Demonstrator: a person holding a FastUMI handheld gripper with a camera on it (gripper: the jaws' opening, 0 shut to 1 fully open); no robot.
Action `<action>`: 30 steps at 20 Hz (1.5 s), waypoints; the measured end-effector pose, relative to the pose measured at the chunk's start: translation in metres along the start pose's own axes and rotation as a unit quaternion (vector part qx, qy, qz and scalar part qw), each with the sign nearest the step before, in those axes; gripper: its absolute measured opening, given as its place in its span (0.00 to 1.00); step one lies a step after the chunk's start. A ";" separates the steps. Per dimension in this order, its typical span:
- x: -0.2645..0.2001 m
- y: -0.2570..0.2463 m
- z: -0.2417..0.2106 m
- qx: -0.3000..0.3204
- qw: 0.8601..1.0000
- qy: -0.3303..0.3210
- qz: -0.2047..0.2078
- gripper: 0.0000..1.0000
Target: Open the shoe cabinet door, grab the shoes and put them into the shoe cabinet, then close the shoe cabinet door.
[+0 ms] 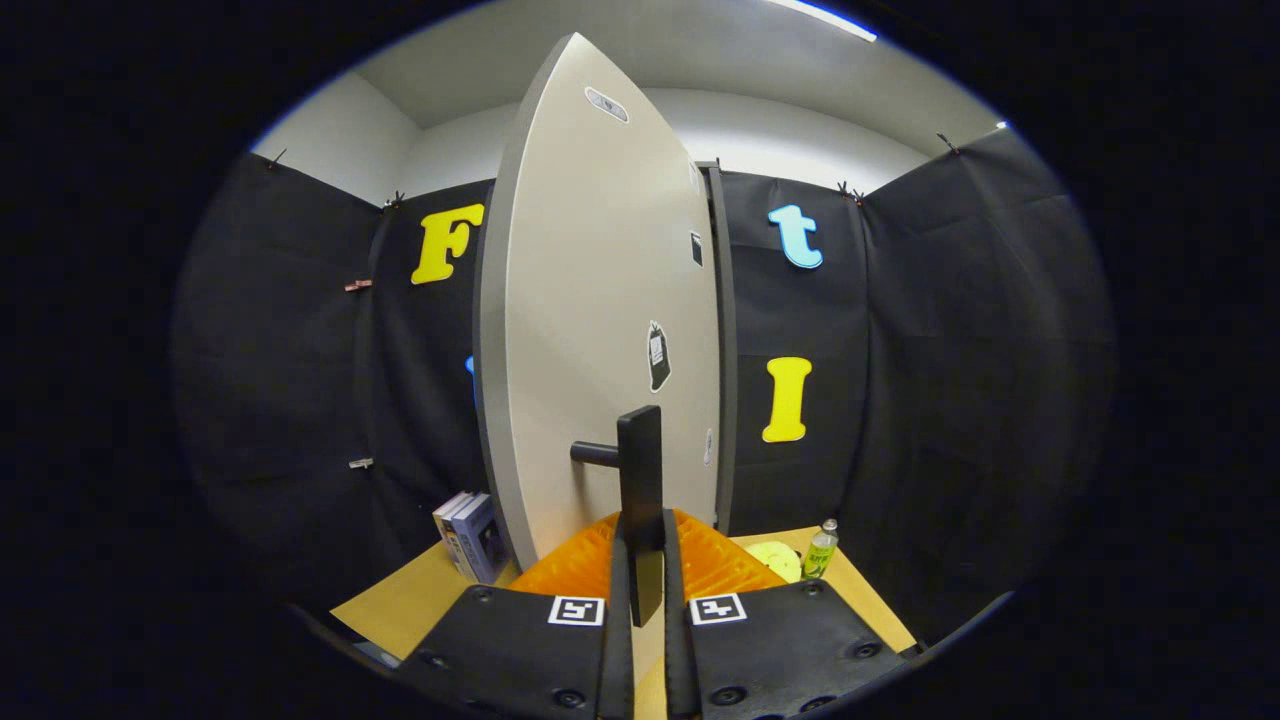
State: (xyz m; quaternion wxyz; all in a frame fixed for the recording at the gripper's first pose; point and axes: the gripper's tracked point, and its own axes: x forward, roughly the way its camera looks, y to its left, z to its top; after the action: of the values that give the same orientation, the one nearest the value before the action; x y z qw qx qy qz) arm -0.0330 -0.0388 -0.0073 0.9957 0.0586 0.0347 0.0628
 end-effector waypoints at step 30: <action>-0.071 0.015 -0.091 -0.013 0.994 0.100 0.037 0.68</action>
State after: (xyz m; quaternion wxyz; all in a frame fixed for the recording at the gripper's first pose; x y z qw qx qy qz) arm -0.1117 -0.0229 -0.0915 0.9848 0.0404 0.1315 0.1058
